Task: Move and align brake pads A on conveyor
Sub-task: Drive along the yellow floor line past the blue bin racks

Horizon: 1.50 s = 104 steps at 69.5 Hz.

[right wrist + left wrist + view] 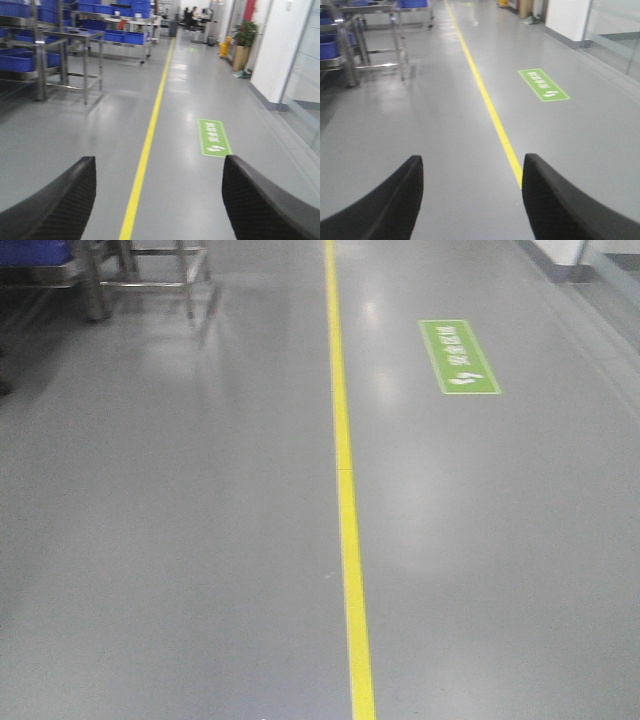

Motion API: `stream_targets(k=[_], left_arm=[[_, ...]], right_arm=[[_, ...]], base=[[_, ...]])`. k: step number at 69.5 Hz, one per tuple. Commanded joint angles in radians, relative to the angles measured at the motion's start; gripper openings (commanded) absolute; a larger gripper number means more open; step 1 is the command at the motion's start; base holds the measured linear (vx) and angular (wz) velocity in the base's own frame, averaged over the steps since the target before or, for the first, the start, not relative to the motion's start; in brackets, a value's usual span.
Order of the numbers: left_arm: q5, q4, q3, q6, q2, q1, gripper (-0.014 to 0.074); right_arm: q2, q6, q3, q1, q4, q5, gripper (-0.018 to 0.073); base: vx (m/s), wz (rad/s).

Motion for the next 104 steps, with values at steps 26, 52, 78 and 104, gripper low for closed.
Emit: stream_targets(k=[26,52,78,104], left_arm=[[-0.071,-0.005,-0.023,-0.004,0.016,-0.004,0.0408],[-0.071,-0.005,-0.023,-0.004,0.016,-0.003,0.0408],[-0.071,-0.005,-0.023,-0.004,0.016,-0.003,0.0408],[-0.072,-0.005,-0.023,-0.004,0.016,-0.002,0.0408]], right_arm=[[0.015,-0.01,-0.024,-0.005,-0.006,-0.078,0.0515],[0.015,-0.01,-0.024,-0.005,-0.006,-0.078,0.0515],[0.015,-0.01,-0.024,-0.005,-0.006,-0.078,0.0515],[0.015,-0.01,-0.024,-0.005,-0.006,-0.078,0.0515]], base=[[0.29,-0.31],[0.55,0.23],[0.69,0.08],[0.8,-0.12]])
